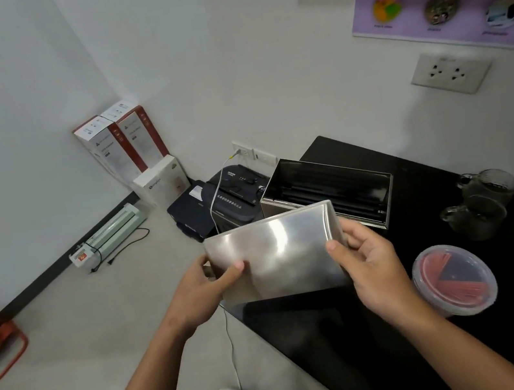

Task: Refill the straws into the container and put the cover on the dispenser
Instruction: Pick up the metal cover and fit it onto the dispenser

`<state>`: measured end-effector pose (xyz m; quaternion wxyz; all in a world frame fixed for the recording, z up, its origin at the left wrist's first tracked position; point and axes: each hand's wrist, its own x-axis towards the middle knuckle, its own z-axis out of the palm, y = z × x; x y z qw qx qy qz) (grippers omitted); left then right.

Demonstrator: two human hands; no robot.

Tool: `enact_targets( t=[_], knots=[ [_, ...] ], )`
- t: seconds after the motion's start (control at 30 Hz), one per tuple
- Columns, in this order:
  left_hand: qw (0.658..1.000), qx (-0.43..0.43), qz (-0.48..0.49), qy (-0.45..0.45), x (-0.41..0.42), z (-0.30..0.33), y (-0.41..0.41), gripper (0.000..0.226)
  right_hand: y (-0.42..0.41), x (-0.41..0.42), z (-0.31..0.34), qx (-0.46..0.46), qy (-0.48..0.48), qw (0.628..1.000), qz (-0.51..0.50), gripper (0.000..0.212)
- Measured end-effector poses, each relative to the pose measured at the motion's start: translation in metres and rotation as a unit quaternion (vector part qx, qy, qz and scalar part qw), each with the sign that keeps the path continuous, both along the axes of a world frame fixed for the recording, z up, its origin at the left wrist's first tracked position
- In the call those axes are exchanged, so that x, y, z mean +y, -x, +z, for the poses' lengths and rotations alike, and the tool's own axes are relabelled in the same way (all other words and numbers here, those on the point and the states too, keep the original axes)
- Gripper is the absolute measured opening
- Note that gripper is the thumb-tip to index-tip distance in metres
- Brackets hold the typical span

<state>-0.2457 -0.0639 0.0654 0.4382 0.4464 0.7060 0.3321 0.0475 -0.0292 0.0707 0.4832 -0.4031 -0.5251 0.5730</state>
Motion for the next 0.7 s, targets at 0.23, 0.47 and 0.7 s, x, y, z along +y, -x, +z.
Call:
enact_targets(
  t=[0.23, 0.47, 0.7],
  knots=[
    [0.997, 0.066, -0.001, -0.049, 0.005, -0.004, -0.015, 0.037, -0.011, 0.013, 0.001, -0.036, 0.043, 0.996, -0.073, 0.037],
    [0.987, 0.098, 0.006, -0.130, 0.039, 0.017, -0.034, 0.035, -0.029, 0.028, 0.021, -0.119, -0.009, 0.985, -0.125, 0.034],
    [0.977, 0.095, 0.038, -0.185, 0.093, 0.049, -0.054, 0.019, -0.028, 0.046, 0.038, -0.212, -0.045, 0.967, -0.136, 0.073]
  ],
)
